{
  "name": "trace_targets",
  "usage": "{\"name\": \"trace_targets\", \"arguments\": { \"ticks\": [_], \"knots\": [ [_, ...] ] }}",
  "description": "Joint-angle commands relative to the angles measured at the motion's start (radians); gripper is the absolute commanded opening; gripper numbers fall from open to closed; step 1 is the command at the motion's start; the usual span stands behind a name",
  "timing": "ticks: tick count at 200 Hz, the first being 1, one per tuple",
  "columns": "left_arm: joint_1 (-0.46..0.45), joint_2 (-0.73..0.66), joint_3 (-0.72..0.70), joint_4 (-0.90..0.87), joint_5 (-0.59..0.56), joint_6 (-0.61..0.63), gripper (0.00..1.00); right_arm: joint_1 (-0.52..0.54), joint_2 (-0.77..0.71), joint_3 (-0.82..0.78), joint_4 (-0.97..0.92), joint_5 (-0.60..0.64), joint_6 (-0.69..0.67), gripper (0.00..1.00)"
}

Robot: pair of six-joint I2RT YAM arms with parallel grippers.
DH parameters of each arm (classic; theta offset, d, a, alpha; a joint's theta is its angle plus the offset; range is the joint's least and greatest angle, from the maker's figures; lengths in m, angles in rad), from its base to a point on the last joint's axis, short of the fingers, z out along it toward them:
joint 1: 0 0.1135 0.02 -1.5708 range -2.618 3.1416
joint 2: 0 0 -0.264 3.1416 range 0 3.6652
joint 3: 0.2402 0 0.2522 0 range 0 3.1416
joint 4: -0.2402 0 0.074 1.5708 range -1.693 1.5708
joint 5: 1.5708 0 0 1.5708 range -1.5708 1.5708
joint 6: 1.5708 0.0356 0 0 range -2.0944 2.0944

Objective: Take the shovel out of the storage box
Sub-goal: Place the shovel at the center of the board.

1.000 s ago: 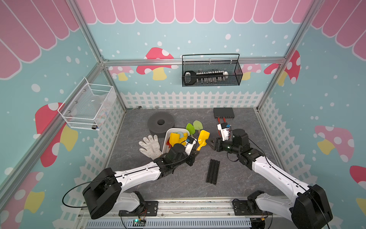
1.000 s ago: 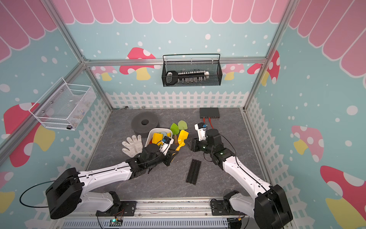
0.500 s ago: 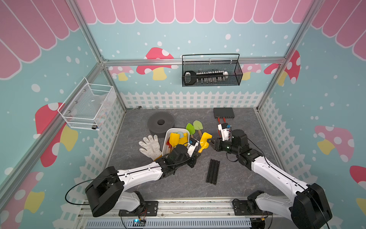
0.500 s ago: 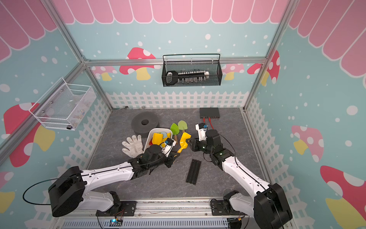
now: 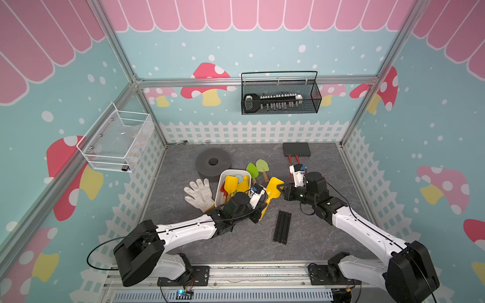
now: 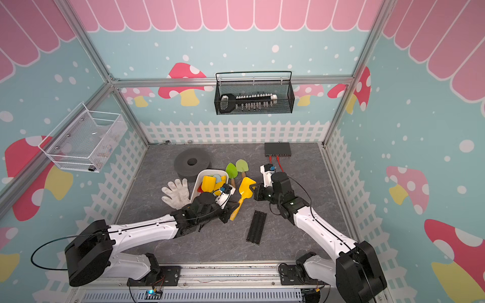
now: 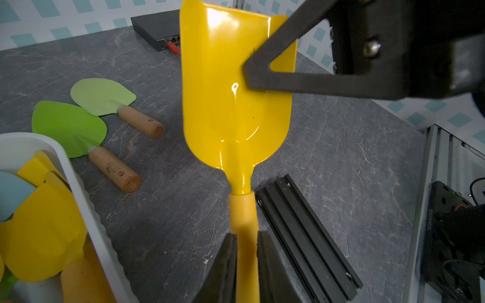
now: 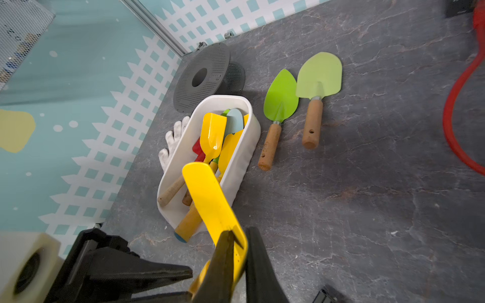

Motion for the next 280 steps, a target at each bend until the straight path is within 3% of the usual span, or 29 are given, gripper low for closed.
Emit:
{"name": "trace_targets", "arguments": {
  "ticks": [1,41,83,138,173,214,280],
  "knots": [
    [-0.011,0.029,0.047,-0.008,0.024,0.006,0.21,0.003,-0.021,-0.009,-0.001,0.018,-0.024,0.08],
    [-0.011,0.050,0.062,-0.021,0.076,-0.002,0.47,0.003,-0.044,0.009,-0.028,0.024,-0.077,0.00],
    [0.015,0.037,0.072,-0.059,0.171,-0.006,0.58,-0.005,-0.063,0.093,-0.141,-0.029,-0.195,0.00],
    [0.107,0.076,0.072,0.001,0.468,-0.080,0.60,-0.053,-0.034,0.182,-0.257,-0.187,-0.294,0.01],
    [0.125,0.101,0.086,-0.002,0.566,-0.082,0.61,-0.095,-0.050,0.189,-0.260,-0.279,-0.305,0.01],
    [0.139,0.150,0.096,0.047,0.708,-0.115,0.60,-0.122,-0.083,0.172,-0.249,-0.283,-0.288,0.01],
    [0.151,0.177,0.098,0.096,0.773,-0.149,0.43,-0.163,-0.122,0.137,-0.213,-0.284,-0.259,0.01]
  ]
}}
